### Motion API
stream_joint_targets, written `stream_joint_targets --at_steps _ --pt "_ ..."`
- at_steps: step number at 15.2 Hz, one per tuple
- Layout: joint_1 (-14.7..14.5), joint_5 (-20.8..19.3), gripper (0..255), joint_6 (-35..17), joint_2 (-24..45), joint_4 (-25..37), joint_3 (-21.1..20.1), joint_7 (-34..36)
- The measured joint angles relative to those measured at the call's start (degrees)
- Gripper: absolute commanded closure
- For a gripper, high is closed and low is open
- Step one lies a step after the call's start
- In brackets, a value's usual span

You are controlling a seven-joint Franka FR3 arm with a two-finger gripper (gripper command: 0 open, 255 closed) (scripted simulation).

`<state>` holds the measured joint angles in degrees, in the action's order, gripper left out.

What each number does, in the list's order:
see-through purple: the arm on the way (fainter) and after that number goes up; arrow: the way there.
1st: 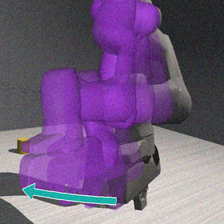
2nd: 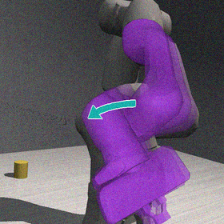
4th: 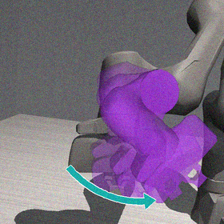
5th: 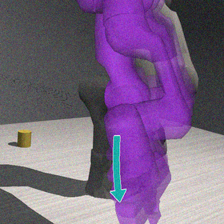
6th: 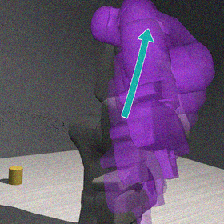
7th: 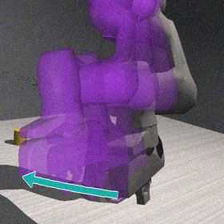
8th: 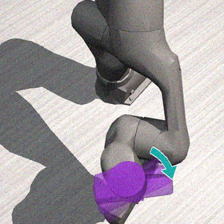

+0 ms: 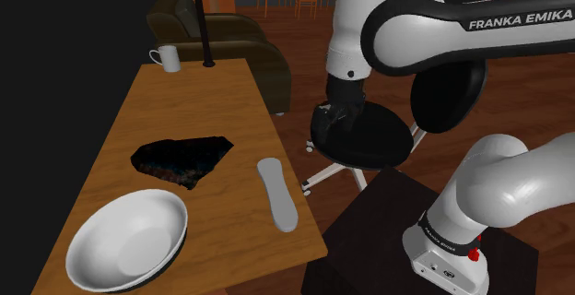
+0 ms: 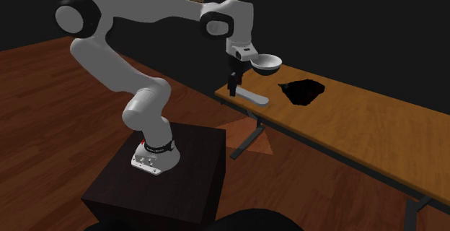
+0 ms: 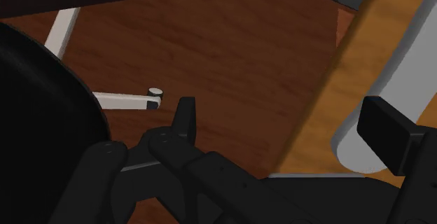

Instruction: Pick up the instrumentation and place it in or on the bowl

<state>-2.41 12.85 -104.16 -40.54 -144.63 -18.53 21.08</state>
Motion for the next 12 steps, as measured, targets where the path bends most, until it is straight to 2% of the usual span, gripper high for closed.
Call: stream_joint_targets --at_steps 6,12 --pt "0.73 3.01 0 -7.71 8.07 2.03 -9.92 13.83" --pt "4.12 0.52 0 -14.70 20.41 8.51 -20.69 29.80"
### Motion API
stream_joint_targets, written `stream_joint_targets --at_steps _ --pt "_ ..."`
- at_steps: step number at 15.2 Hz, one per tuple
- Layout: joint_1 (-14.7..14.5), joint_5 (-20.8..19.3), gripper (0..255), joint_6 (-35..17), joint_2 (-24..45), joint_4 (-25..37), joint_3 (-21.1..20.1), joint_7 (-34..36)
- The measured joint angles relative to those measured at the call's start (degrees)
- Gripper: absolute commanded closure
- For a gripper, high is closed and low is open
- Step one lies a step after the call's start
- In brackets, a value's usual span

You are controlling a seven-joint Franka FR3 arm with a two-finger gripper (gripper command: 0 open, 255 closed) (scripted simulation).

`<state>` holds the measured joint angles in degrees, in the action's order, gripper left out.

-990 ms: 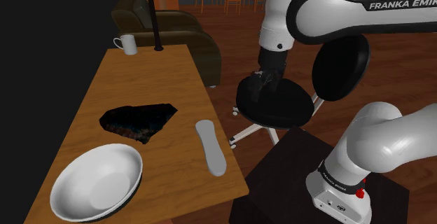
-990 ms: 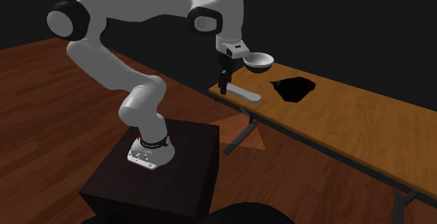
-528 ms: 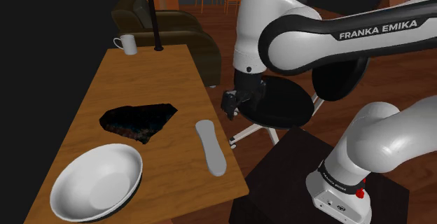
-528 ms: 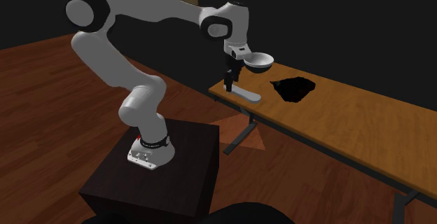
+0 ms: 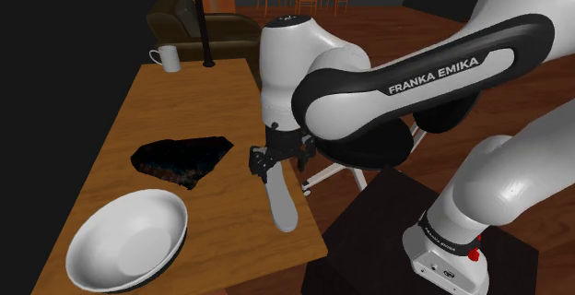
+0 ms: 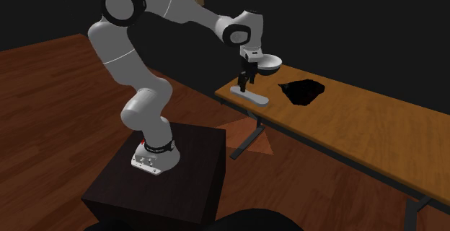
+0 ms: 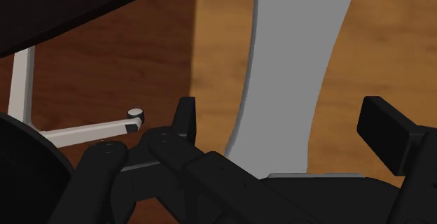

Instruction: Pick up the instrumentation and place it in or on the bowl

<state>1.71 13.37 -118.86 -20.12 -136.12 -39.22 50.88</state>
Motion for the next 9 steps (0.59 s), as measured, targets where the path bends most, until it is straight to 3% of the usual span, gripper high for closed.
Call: stream_joint_targets --at_steps 9 --pt "1.70 -2.97 0 -7.83 6.59 -1.72 -3.84 5.13"
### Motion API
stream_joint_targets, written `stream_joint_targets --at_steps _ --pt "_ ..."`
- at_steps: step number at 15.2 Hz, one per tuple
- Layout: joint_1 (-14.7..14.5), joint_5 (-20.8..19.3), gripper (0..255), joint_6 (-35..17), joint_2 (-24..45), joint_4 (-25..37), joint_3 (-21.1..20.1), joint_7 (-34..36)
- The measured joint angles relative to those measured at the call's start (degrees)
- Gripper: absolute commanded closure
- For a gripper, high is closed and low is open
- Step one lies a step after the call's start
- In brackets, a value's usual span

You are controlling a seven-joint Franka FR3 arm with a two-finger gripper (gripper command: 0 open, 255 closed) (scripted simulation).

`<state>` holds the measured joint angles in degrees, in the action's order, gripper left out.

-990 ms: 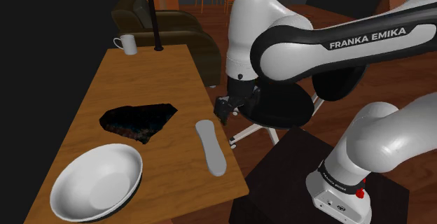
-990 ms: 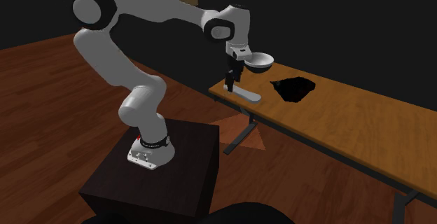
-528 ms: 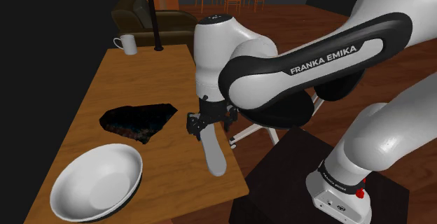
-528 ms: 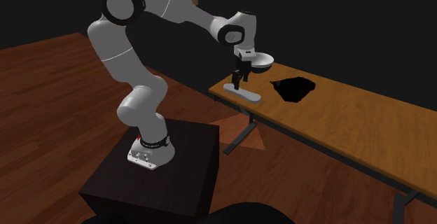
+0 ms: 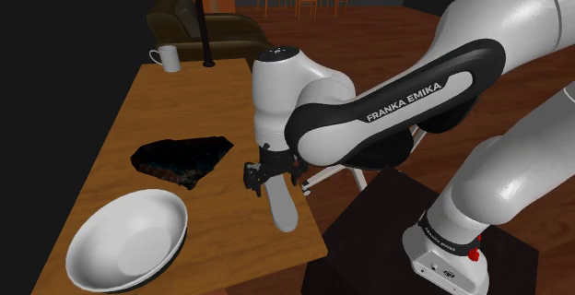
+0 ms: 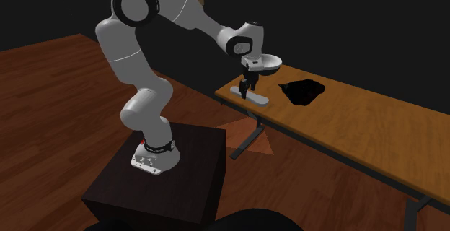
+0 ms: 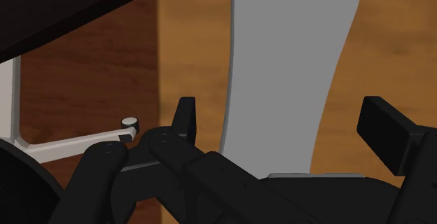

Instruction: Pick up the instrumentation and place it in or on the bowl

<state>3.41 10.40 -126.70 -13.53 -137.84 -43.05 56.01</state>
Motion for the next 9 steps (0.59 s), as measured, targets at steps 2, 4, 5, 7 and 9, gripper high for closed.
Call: stream_joint_targets --at_steps 2,4,5,7,9 --pt "0.04 -0.08 0 -0.42 0.18 -0.25 -0.07 0.04" --pt "0.05 -0.10 0 -0.55 0.22 -0.33 -0.08 0.05" --pt "0.05 -0.10 0 -0.57 0.22 -0.35 -0.09 0.05" --pt "0.05 -0.10 255 -0.58 0.22 -0.35 -0.09 0.05" --pt "0.05 -0.10 255 -0.57 0.22 -0.36 -0.09 0.05"
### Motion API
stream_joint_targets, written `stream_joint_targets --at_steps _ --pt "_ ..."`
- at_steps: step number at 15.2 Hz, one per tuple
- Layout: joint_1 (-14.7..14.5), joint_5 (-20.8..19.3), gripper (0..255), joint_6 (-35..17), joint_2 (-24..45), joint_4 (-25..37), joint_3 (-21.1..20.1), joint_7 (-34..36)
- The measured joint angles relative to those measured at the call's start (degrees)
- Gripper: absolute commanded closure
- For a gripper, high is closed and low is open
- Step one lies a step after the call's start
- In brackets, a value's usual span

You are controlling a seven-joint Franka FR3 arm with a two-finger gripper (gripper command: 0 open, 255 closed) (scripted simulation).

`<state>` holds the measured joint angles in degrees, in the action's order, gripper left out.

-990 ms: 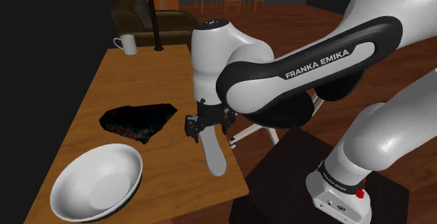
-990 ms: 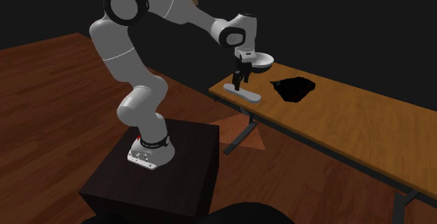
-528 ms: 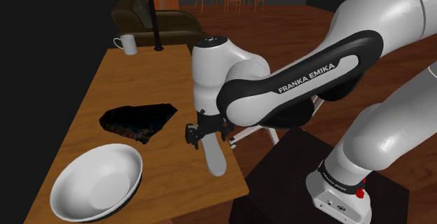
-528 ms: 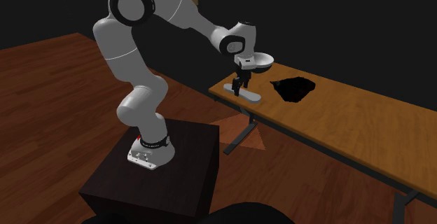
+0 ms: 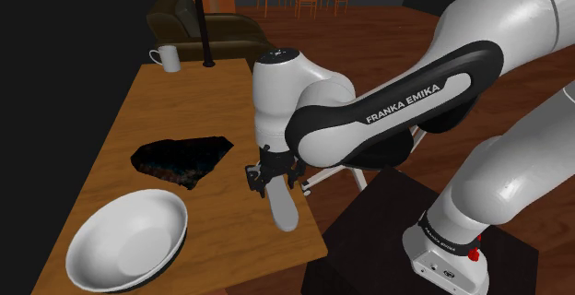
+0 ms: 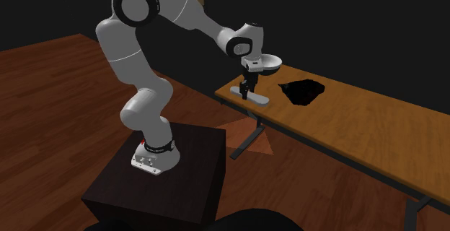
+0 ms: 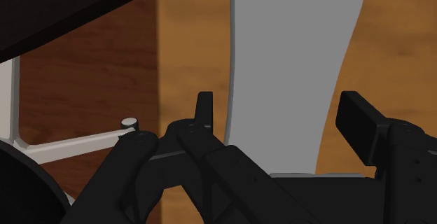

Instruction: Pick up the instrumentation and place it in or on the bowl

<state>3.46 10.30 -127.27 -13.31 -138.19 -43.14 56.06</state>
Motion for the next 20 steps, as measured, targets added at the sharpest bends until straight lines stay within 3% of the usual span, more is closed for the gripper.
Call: stream_joint_targets --at_steps 9,20 --pt "-0.05 0.13 255 0.38 -0.24 0.17 0.11 -0.11" --pt "-0.86 2.01 255 9.28 -4.97 4.93 2.59 -1.99"
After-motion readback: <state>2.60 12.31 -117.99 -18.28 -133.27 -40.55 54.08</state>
